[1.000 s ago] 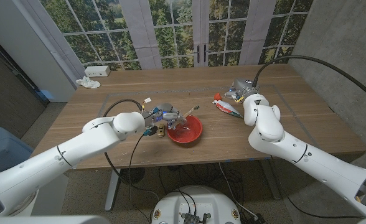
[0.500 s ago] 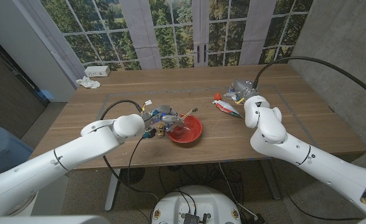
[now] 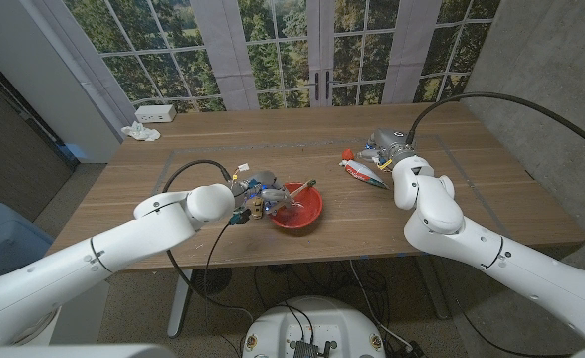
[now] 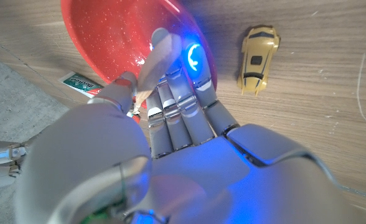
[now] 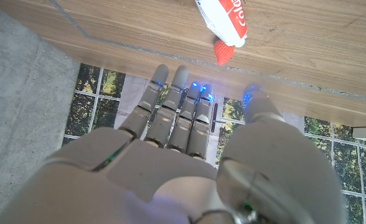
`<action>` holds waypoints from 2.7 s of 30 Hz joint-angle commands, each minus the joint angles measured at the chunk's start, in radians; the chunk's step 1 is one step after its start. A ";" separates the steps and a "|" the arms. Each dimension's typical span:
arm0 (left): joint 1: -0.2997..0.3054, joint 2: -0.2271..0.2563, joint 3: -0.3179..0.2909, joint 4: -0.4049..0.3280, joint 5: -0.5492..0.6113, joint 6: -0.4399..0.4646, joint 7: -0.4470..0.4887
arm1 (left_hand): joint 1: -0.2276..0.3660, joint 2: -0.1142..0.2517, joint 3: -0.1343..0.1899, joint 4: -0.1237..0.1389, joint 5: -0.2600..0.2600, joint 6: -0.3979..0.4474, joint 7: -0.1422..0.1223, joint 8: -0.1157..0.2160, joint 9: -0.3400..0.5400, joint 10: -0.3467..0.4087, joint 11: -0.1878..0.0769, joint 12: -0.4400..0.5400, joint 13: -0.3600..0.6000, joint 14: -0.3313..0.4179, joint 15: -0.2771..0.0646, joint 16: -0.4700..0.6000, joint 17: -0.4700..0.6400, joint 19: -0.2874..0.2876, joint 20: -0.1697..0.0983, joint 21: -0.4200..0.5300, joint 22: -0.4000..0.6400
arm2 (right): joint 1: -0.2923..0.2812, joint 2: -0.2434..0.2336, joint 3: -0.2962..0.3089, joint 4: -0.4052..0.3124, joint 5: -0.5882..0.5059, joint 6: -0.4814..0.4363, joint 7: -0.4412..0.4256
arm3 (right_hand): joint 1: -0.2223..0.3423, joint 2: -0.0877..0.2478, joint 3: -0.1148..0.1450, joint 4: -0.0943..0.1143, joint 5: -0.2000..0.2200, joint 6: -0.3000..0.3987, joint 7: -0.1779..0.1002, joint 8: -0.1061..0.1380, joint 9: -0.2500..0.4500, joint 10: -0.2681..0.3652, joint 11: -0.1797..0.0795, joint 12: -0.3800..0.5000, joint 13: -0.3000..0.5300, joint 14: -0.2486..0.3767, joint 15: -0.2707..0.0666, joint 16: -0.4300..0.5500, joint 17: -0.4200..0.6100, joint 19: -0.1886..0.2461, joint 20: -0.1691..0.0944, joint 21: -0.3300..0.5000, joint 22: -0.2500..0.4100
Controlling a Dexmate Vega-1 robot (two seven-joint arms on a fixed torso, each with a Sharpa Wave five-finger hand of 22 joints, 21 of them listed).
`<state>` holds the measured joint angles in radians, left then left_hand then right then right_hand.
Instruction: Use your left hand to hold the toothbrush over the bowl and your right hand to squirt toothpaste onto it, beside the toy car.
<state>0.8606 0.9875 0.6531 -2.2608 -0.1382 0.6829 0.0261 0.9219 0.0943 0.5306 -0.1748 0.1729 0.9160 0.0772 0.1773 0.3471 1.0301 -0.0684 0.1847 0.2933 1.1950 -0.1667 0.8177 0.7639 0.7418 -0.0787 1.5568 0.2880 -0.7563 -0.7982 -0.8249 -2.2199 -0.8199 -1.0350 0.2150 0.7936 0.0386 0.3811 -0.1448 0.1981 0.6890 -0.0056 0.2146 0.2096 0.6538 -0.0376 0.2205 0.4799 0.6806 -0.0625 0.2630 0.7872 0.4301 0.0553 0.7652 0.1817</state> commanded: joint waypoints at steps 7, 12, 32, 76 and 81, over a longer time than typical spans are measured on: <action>-0.021 -0.005 0.040 0.007 0.082 0.010 -0.025 | 0.035 0.012 -0.074 0.010 -0.006 -0.075 0.022 -0.005 -0.034 -0.050 -0.051 -0.007 -0.036 -0.002 -0.046 0.023 -0.044 -0.009 -0.135 -0.007 -0.022 | 0.007 -0.027 0.010 -0.009 0.065 0.054 -0.009 | 0.000 0.006 -0.003 -0.005 0.007 0.002 0.002 0.002 0.001 0.014 0.003 -0.003 0.004 0.003 -0.041 0.009 -0.001 -0.004 -0.004 -0.003 0.001; -0.027 -0.008 0.047 0.008 0.100 0.010 -0.036 | 0.002 -0.006 -0.114 0.019 -0.007 -0.114 0.006 -0.002 -0.049 -0.112 -0.035 -0.010 -0.050 -0.025 -0.046 0.032 -0.061 -0.012 -0.135 -0.008 -0.034 | -0.003 -0.036 0.026 -0.013 0.092 0.076 -0.025 | -0.003 0.009 -0.005 -0.003 0.007 0.007 0.005 0.004 0.001 0.020 0.004 -0.001 0.005 0.008 -0.041 0.012 -0.003 -0.003 -0.005 -0.003 0.001; 0.023 -0.023 0.030 -0.022 0.234 -0.013 0.060 | -0.172 -0.070 -0.193 0.050 0.011 -0.222 -0.023 0.006 -0.121 -0.256 -0.026 0.001 -0.083 -0.140 -0.049 -0.101 -0.222 -0.084 -0.112 -0.063 -0.095 | 0.010 -0.046 0.038 0.000 0.146 0.105 -0.047 | -0.011 0.014 -0.012 -0.001 0.005 0.011 0.008 0.006 0.000 0.024 0.006 -0.002 0.006 0.012 -0.039 0.021 -0.005 -0.005 -0.004 -0.005 0.002; 0.290 -0.220 -0.242 0.254 0.143 -0.717 0.368 | -0.442 0.075 0.003 0.050 0.014 -0.671 -0.144 -0.005 -0.168 -0.840 0.040 -0.007 -0.107 -1.020 0.119 -0.642 -0.569 -0.748 0.103 -0.709 -0.124 | -0.092 -0.002 0.236 0.025 0.482 0.241 -0.261 | -0.178 0.040 -0.082 0.052 0.002 -0.133 0.036 -0.029 0.001 -0.197 0.060 -0.043 -0.029 -0.221 0.025 -0.053 -0.062 -0.069 0.021 -0.053 -0.001; 0.285 -0.253 -0.255 0.304 0.111 -0.797 0.359 | -0.464 0.095 0.026 0.066 0.017 -0.726 -0.145 -0.007 -0.169 -0.874 0.016 -0.004 -0.109 -1.071 0.125 -0.638 -0.570 -0.761 0.101 -0.741 -0.123 | -0.136 0.007 0.307 0.043 0.597 0.324 -0.316 | -0.216 0.059 -0.090 0.066 0.003 -0.167 0.023 -0.031 -0.003 -0.229 0.063 -0.042 -0.045 -0.261 0.031 -0.063 -0.078 -0.098 0.007 -0.073 -0.003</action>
<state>1.1360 0.8025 0.4370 -2.0492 0.0365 0.0418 0.3912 0.4622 0.1787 0.5425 -0.1138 0.1855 0.2060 -0.0679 0.1732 0.1766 0.1683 -0.0399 0.1772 0.1846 0.1433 -0.0377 0.1770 0.1905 -0.0062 0.0215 0.8279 0.1629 -0.8149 -0.8073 -0.6440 -2.1985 -0.4224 -0.8320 0.0058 0.5917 0.0953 0.2912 -0.0882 0.1981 0.5334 0.0212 0.1878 0.2073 0.4400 0.0255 0.1809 0.4386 0.4335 -0.0333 0.2031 0.7132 0.3412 0.0688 0.6988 0.1766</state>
